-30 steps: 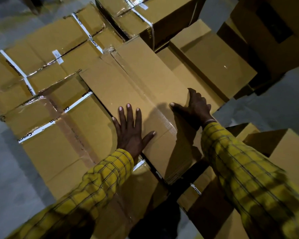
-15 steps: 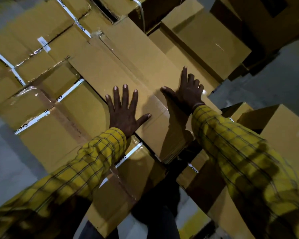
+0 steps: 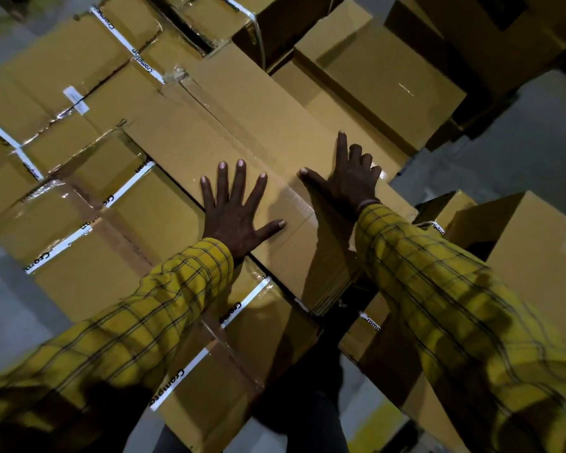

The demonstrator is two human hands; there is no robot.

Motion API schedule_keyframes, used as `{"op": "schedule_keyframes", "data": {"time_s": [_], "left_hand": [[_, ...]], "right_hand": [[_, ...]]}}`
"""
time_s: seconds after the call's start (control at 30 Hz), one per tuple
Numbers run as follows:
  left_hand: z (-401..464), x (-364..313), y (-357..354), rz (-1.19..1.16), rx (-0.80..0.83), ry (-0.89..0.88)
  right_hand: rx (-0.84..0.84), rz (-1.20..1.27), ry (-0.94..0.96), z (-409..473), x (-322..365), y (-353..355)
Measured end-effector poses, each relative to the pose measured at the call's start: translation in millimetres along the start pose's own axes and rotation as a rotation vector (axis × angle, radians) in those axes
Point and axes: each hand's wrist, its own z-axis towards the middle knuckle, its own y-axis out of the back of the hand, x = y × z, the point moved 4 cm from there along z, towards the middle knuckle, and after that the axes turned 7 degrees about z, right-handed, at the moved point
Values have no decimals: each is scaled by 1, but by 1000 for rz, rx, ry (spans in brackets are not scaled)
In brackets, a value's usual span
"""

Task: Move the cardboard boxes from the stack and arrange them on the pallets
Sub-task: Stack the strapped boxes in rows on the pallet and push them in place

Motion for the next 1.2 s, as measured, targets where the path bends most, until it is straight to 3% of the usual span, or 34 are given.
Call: {"op": "schedule_keyframes", "data": {"time_s": [0.17, 0.33, 0.6, 0.77, 0.97, 1.2], "left_hand": [[1, 0, 1, 3, -17, -25], [21, -2, 9, -36, -75, -167], [39, -3, 4, 19, -120, -240], [44, -1, 12, 20, -105, -272], [46, 5, 5, 24, -136, -284], [39, 9, 13, -17, -123, -311]], "right_hand": [[-7, 9, 7, 0, -1, 2], [2, 41, -4, -2, -1, -3], [-206, -73, 20, -11, 1, -13], [-93, 13, 37, -15, 5, -13], [-143, -14, 51, -26, 5, -22], [-74, -8, 26, -37, 15, -19]]}}
